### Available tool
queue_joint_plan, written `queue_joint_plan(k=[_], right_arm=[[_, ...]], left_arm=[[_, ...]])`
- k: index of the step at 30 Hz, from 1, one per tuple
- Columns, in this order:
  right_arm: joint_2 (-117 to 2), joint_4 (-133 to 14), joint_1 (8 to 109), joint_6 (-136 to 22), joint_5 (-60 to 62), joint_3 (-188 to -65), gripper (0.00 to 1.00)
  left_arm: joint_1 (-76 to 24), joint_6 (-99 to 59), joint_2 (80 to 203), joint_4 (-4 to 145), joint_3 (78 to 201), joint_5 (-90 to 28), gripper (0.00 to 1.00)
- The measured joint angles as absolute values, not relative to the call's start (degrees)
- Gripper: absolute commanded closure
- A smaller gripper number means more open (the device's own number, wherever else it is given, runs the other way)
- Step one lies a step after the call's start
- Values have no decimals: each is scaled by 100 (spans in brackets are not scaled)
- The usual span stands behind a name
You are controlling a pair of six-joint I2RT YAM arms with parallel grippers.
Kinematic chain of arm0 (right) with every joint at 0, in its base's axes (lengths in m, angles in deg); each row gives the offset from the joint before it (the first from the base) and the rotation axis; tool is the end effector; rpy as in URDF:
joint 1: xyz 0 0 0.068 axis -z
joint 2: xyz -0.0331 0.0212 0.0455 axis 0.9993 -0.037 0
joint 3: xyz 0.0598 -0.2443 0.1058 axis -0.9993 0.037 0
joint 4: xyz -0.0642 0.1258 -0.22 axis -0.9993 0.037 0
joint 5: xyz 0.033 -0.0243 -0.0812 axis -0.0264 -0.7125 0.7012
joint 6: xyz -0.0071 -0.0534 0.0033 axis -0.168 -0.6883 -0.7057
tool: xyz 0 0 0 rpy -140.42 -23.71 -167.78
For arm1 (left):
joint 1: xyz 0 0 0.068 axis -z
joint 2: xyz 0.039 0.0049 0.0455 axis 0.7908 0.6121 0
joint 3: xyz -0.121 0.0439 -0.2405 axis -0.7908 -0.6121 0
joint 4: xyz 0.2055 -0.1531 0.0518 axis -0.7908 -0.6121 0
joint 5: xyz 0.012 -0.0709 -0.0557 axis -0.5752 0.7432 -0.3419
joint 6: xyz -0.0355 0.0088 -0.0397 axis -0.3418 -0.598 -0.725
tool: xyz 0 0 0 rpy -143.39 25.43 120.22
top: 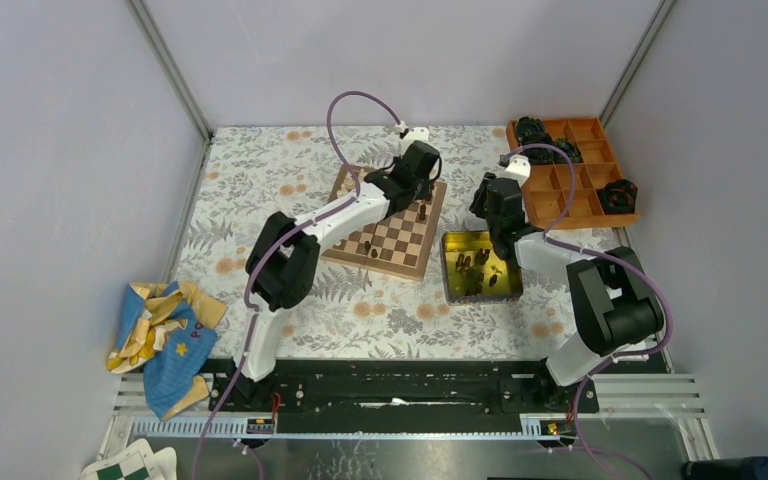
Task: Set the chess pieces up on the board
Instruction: Place the chess piece on the chessboard.
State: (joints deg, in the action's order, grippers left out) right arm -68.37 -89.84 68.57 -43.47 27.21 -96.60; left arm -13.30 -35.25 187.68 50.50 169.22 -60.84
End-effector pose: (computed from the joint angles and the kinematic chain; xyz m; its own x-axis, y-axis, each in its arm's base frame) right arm 0.3296 0.1032 0.2113 -0.2570 0.2558 -0.9320 0.0758 0.9667 0.2444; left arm 0.3930 -0.3013 0.2423 -0.5899 -0.0564 -0.8055 0.1119 0.9822 -0.1507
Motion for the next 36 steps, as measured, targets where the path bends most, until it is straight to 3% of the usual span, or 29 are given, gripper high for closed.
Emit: queue_joint_plan(k=[24,36], right_arm=[[-6837,-9080,6931,-4255,2717,-9651,64],[-6848,-9080,6946,-4236,2713,-9651,64]], left_arm=[[-1326,-3319,19074,5491,16981,-5883,100],[-1324,-3153,19074,5856,16406,-6027,100]])
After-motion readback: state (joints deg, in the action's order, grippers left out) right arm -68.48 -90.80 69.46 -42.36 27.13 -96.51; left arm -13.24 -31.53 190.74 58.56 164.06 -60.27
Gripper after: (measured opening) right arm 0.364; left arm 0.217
